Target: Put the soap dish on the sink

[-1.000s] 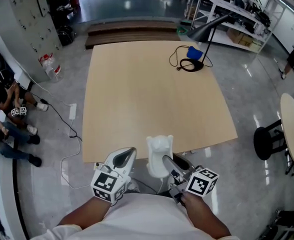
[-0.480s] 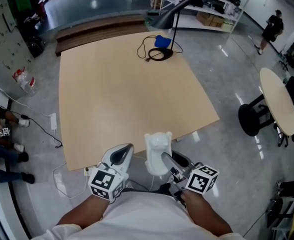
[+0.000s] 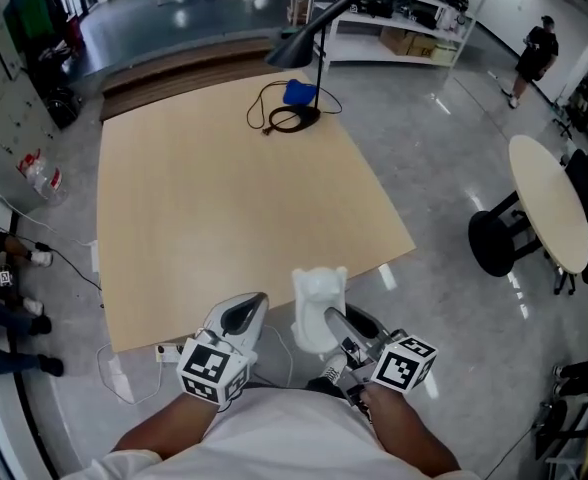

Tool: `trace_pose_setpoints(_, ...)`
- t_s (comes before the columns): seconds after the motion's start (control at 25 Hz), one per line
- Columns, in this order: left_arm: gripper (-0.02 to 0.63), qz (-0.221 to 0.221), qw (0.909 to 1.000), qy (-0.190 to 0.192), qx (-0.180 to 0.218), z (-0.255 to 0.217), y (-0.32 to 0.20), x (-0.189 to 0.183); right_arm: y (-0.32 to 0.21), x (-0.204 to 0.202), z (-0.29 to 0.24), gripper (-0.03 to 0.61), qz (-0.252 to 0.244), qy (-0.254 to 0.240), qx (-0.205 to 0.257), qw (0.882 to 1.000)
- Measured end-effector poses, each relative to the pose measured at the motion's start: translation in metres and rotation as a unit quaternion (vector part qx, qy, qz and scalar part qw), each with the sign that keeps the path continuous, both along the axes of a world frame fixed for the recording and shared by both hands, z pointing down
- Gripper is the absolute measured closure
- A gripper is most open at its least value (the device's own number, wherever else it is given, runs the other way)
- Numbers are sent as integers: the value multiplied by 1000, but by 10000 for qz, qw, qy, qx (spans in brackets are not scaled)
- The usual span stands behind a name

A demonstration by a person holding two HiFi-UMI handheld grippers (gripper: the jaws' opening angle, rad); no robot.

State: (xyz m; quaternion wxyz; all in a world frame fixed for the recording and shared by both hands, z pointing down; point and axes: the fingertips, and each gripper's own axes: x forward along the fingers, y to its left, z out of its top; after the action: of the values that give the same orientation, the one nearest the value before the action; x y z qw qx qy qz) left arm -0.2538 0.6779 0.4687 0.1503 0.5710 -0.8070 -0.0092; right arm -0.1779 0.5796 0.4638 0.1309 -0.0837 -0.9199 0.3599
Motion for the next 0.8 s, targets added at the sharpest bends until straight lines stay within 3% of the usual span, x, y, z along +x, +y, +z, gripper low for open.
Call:
trace_pose_setpoints(0.44, 606, 359, 9992, -183, -76, -8, -100, 29, -98, 33, -4, 439, 356, -214, -57, 9991)
trace_pose_setpoints(0.8, 606, 917, 9955, -227, -50, -9, -200, 80, -189, 94, -2, 440, 921, -252, -45, 9954)
